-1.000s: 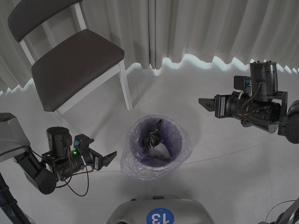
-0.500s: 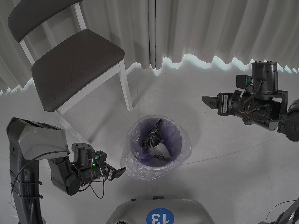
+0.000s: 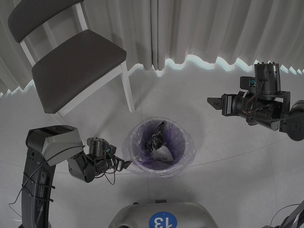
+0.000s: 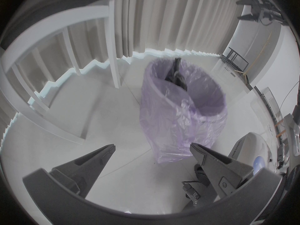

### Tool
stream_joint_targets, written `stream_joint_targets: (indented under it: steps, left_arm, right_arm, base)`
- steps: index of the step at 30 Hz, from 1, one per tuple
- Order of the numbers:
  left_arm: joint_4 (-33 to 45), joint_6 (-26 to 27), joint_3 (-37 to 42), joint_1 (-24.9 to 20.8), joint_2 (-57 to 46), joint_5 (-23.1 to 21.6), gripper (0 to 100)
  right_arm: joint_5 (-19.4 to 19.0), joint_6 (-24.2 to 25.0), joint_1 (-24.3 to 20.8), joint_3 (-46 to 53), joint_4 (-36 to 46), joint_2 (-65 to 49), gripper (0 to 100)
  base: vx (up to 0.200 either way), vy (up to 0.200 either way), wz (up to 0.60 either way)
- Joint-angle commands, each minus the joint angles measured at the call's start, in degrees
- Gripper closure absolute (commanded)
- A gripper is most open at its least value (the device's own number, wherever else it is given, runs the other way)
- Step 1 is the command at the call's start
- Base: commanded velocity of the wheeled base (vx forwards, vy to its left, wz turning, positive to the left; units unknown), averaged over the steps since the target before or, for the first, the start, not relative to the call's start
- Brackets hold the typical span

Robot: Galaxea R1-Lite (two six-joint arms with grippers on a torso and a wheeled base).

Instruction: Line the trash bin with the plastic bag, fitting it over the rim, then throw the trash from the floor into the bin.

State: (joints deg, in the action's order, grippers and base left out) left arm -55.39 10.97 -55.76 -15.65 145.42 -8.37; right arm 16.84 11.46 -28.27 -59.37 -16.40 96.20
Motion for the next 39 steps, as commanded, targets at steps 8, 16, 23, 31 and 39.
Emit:
stream_joint_targets:
  steps: [8, 16, 23, 31, 39]
  left_arm:
    - [11.7, -2.7, -17.2, 1.1, 4.9, 2.0, 0]
    - [11.7, -2.9, -16.2, -0.4, 5.0, -2.7, 0]
    - [10.7, -2.4, -13.5, 0.0, 3.7, -3.0, 0]
    - [8.1, -2.3, -0.6, 3.2, -8.9, -3.2, 0]
    - [-2.4, -2.6, 25.9, 0.7, -33.6, -5.4, 0]
  right_arm:
    - [-0.8, 0.0, 1.1, 0.0, -0.1, 1.5, 0]
    - [-1.1, 0.0, 1.0, 0.5, 0.0, 1.3, 0]
    - [-1.1, 0.0, 1.0, 0.8, -0.1, 1.1, 0]
    - [-1.1, 0.2, 1.0, 0.9, -0.1, 0.2, 0]
    - [-0.3, 0.4, 0.4, 4.6, 0.0, -5.4, 0]
  base:
    - [0.000, 0.000, 0.00]
    - [0.000, 0.000, 0.00]
    - [0.000, 0.000, 0.00]
    - [0.000, 0.000, 0.00]
    - [0.000, 0.000, 0.00]
